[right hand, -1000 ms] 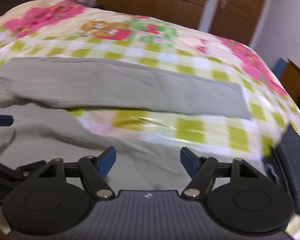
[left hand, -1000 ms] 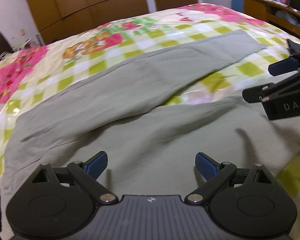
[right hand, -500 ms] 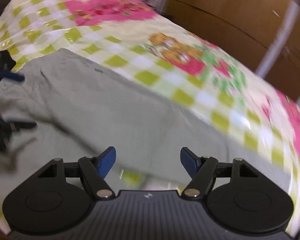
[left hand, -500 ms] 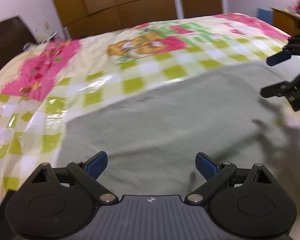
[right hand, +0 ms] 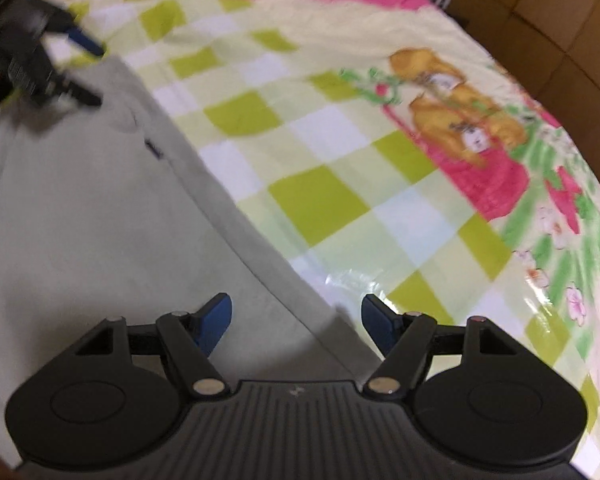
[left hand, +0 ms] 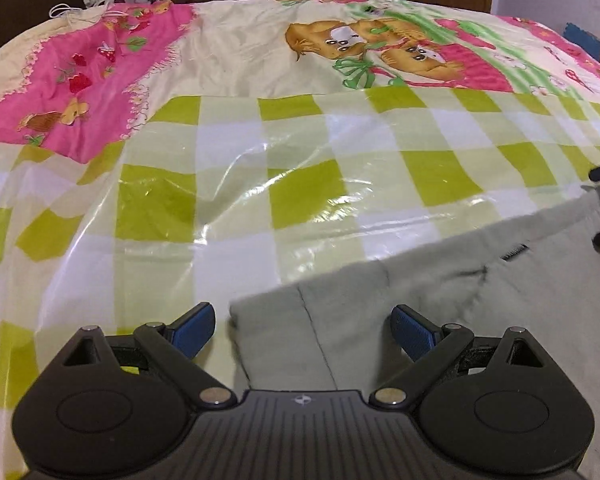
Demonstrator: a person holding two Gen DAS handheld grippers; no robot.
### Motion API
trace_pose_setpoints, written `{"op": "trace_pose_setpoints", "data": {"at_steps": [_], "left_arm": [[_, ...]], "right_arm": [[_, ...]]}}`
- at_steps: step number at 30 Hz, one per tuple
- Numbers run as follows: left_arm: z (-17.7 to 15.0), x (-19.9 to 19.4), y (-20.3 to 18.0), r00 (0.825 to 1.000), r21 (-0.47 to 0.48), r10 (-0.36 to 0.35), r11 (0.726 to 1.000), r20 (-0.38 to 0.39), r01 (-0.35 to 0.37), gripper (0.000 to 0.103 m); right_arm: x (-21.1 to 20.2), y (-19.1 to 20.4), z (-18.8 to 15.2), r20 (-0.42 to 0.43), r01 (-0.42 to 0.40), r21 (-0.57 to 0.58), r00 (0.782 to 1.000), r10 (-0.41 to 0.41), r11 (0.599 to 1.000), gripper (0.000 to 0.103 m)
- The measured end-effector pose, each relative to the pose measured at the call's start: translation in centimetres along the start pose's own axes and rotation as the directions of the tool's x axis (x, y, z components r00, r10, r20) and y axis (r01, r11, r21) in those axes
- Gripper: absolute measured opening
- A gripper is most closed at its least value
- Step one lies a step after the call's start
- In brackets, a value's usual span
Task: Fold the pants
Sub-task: 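Close the left gripper on the pants edge while the right gripper closes on it too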
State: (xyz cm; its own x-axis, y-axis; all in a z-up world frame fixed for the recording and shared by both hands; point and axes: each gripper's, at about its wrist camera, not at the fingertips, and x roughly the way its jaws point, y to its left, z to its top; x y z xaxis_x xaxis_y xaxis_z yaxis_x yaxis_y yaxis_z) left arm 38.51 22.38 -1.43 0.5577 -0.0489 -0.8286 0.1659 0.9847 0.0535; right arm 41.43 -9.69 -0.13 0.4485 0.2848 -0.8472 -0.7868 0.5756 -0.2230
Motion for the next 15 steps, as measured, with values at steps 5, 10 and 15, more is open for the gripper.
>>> {"op": "trace_pose_setpoints", "data": {"at_steps": [5, 10, 15], "left_arm": [[0.5, 1.6, 0.7, 0.996, -0.037, -0.043, 0.998, -0.074, 0.041, 0.101], [0.7, 0.4, 0.3, 0.999, -0.081, -0.023, 0.996, -0.041, 0.020, 0.041], [0.6, -1.5, -0.9, 1.000, -0.043, 0.001, 0.999, 0.010, -0.001, 0.036]], "right_arm": [[1.1, -0.6, -0.2, -0.030, -0.038, 0.054, 0.999, 0.040, 0.998, 0.068], [1.2, -0.3, 0.1, -0.032, -0.058, 0.101, 0.998, 0.061, 0.993, 0.012], [-0.5, 0.2, 0.7, -0.003, -0.004, 0.112, 1.000, 0.005, 0.994, 0.001]]}}
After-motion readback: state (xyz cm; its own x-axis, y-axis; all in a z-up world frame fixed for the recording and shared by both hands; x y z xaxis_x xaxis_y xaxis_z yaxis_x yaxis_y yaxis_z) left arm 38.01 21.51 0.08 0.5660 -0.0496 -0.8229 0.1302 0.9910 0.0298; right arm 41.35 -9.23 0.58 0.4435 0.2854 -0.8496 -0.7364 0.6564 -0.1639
